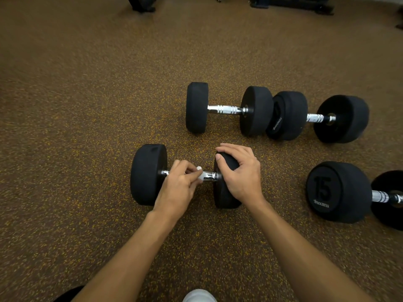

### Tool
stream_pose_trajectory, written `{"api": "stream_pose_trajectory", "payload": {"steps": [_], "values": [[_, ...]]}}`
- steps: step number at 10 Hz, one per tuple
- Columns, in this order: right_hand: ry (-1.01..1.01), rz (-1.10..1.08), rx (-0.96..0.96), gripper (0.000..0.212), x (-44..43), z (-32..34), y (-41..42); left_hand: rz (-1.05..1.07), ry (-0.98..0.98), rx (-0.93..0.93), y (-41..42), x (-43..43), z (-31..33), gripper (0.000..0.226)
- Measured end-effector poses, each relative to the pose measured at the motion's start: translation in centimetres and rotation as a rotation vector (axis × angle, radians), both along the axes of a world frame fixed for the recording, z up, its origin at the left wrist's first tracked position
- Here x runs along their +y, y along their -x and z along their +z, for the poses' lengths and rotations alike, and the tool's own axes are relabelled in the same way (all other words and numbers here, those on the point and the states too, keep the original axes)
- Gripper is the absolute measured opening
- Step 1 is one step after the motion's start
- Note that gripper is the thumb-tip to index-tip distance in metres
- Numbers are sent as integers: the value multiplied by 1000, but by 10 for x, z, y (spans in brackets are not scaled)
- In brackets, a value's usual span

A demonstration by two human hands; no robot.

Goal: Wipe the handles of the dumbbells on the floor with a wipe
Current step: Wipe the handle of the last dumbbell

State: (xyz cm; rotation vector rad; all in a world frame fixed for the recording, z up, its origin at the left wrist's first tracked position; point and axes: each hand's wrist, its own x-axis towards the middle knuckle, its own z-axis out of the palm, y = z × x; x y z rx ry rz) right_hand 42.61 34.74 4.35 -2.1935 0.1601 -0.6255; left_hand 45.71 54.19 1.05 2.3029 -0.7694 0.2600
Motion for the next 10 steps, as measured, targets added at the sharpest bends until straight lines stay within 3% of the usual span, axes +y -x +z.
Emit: {"api": "stream_pose_trajectory", "payload": {"steps": [3,5,10], "values": [[-7,-6,9,21,0,0,-1,159,100,-38,22,4,-8,29],[-5,2,25,22,-1,1,0,79,194,47,17,-6,-4,21],[-13,0,2,21,-1,-2,-1,137,121,3,20,2,-7,28]]}}
